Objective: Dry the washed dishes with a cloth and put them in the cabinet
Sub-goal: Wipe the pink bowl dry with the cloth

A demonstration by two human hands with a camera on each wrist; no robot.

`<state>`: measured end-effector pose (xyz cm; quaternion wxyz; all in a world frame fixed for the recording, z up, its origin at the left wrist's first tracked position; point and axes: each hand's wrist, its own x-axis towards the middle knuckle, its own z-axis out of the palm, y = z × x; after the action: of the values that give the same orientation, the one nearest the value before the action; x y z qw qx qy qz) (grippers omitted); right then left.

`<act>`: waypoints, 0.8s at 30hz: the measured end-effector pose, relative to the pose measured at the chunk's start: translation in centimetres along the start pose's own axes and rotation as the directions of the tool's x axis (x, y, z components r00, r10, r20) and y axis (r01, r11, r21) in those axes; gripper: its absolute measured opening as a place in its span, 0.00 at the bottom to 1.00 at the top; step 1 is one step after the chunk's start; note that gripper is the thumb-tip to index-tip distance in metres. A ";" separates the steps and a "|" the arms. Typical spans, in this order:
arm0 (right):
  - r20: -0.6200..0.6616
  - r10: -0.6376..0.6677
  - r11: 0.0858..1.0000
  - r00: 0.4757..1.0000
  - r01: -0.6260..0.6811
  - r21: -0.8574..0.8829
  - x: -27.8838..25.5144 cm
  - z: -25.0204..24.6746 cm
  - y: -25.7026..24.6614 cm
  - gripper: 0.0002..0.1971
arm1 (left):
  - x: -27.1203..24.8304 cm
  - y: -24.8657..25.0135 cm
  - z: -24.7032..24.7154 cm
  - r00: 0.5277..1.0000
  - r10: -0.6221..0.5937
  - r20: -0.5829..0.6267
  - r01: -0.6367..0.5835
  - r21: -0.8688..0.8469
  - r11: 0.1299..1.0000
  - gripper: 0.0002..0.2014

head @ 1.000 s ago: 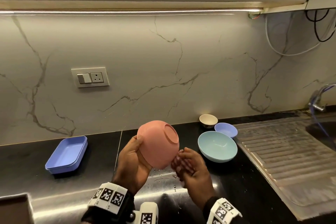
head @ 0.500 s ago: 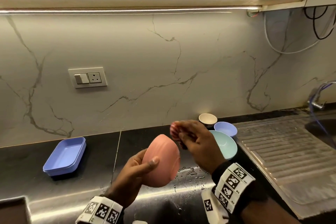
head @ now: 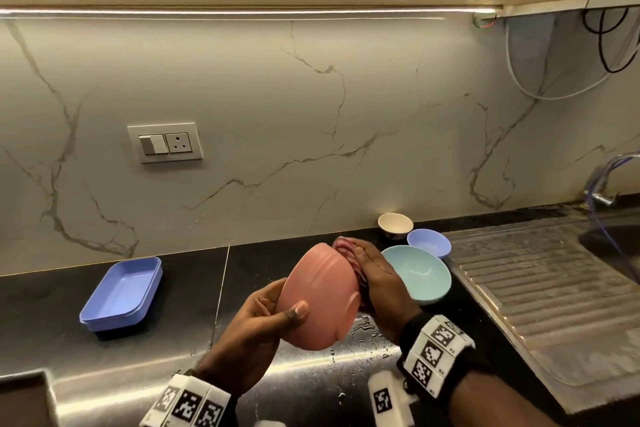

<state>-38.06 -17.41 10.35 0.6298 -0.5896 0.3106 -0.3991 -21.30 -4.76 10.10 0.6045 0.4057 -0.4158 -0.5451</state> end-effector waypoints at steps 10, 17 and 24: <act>-0.137 0.143 0.959 0.980 -0.103 0.263 -2.3 2.1 3.3 0.12 | 1.4 -1.8 -1.1 0.975 0.031 -0.221 -0.070 -0.169 0.983 0.17; -0.015 -0.305 0.895 0.952 0.281 -0.347 -1.4 1.0 1.2 0.19 | 1.1 -1.5 -1.1 0.956 -0.028 -0.293 -0.033 -0.202 0.979 0.18; 0.046 -0.362 0.850 0.931 0.350 -0.394 -3.7 2.1 2.9 0.26 | 1.5 -0.9 -0.6 0.947 -0.010 -0.321 -0.072 -0.241 0.968 0.20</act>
<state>-37.64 -13.20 7.42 0.4080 -0.7457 0.2798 -0.4463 -20.88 -6.26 9.16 0.7185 0.4025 -0.2470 -0.5106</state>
